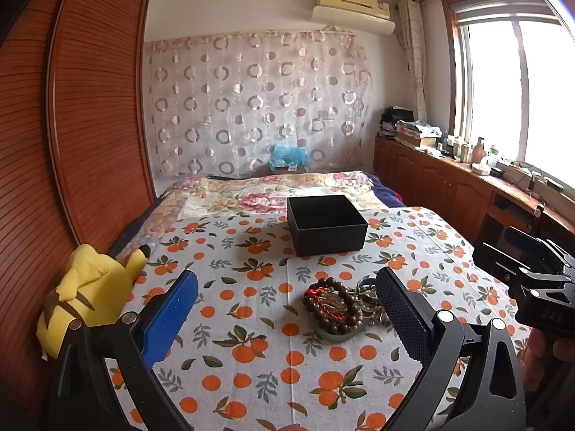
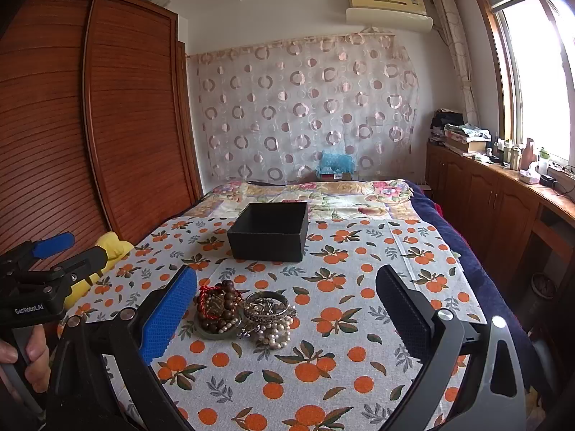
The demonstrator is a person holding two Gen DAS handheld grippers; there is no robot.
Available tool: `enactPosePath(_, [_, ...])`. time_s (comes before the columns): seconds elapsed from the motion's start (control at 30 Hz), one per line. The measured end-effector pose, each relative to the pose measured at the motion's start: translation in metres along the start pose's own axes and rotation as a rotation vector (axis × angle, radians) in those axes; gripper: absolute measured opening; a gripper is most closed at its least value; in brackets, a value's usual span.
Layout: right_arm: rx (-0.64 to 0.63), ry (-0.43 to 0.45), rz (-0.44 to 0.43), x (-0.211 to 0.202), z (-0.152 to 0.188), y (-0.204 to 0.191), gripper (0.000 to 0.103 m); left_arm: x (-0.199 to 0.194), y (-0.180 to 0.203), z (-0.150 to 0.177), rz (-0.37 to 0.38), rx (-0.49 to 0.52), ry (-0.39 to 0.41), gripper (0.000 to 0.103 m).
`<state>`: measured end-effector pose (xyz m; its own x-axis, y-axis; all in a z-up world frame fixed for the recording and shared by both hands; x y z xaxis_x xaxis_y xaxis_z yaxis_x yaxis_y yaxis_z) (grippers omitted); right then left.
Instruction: Organize jewelry
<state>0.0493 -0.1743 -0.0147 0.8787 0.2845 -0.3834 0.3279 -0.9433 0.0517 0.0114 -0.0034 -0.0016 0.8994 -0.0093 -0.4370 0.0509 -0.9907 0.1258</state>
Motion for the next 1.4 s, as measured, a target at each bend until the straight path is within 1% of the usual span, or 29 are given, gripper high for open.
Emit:
enactPosePath(0.4, [0.001, 0.001, 0.000, 0.0001, 0.0003, 0.0005, 0.100, -0.0022, 0.0073, -0.0038, -0.003, 0.002, -0.005, 0.096])
enactPosePath(0.5, [0.002, 0.000, -0.001, 0.0005, 0.0005, 0.0005, 0.100, -0.0005, -0.0006, 0.0010, 0.000, -0.003, 0.004, 0.096])
enactPosePath(1.4, [0.003, 0.000, -0.002, 0.0022, 0.0008, 0.0005, 0.101, -0.0009, 0.0021, 0.0015, 0.004, -0.003, 0.002, 0.096])
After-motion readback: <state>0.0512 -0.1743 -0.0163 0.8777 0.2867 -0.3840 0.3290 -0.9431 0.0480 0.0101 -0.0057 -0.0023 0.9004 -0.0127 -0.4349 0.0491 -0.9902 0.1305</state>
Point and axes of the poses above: each gripper's, at about its wrist camera, not at the fingertips, and x roughly the way its jaws point, y to its right, z to its underside, the point moved 2 cm from there along x, roughly the way its jaws point, and after that the axes turned 9 degrees about -x, right-handed, at the moved point
